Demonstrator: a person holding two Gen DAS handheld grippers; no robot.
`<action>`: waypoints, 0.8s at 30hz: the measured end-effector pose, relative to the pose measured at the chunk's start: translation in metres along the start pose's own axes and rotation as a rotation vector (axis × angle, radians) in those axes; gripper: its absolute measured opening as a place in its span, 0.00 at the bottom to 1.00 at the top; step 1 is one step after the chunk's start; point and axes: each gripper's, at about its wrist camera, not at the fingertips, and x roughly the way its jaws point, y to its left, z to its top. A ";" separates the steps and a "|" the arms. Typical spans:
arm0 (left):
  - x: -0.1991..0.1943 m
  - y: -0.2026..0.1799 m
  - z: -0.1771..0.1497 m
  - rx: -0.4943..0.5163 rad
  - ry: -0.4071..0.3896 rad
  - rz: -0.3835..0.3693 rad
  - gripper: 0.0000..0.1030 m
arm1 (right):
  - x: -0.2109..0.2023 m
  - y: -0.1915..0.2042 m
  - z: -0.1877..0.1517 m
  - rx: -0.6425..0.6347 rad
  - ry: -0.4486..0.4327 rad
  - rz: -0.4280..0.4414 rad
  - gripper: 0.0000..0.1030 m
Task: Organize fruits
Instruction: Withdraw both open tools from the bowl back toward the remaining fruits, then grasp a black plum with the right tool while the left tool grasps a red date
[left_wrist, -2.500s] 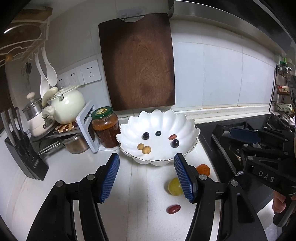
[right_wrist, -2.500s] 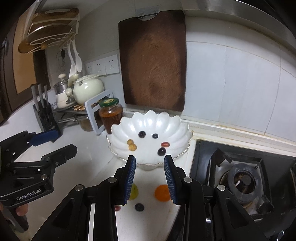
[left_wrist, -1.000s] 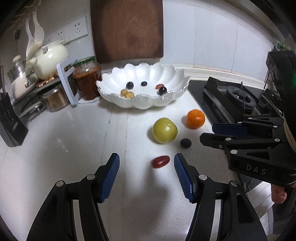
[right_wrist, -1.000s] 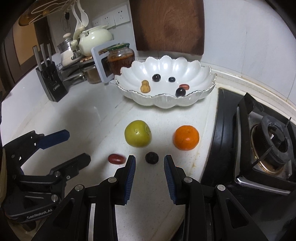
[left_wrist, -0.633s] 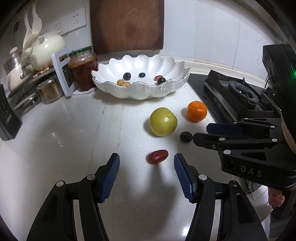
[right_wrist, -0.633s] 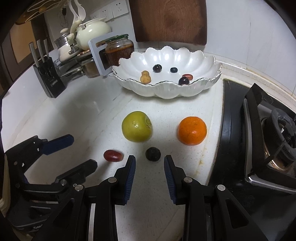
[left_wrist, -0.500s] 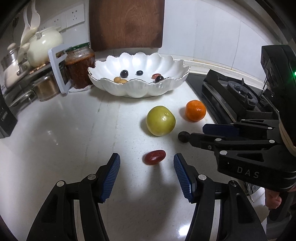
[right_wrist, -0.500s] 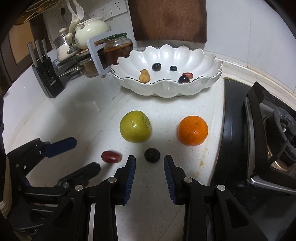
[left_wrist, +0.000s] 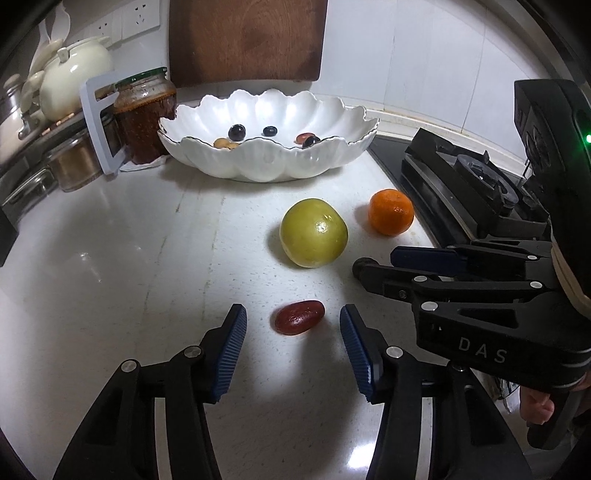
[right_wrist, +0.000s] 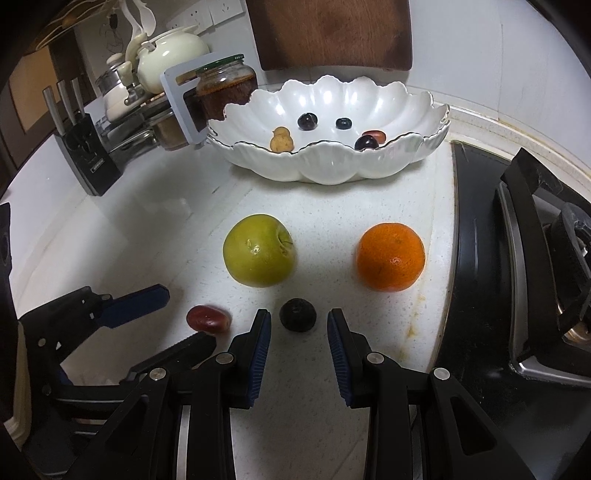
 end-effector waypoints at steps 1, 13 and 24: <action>0.001 0.000 0.000 -0.001 0.002 -0.001 0.50 | 0.001 0.000 0.000 -0.001 0.000 -0.001 0.32; 0.014 0.003 0.000 -0.018 0.029 -0.022 0.36 | 0.011 -0.001 0.002 0.003 0.014 -0.006 0.31; 0.009 0.005 0.000 -0.027 0.021 -0.048 0.26 | 0.012 0.001 0.002 -0.003 0.011 0.006 0.23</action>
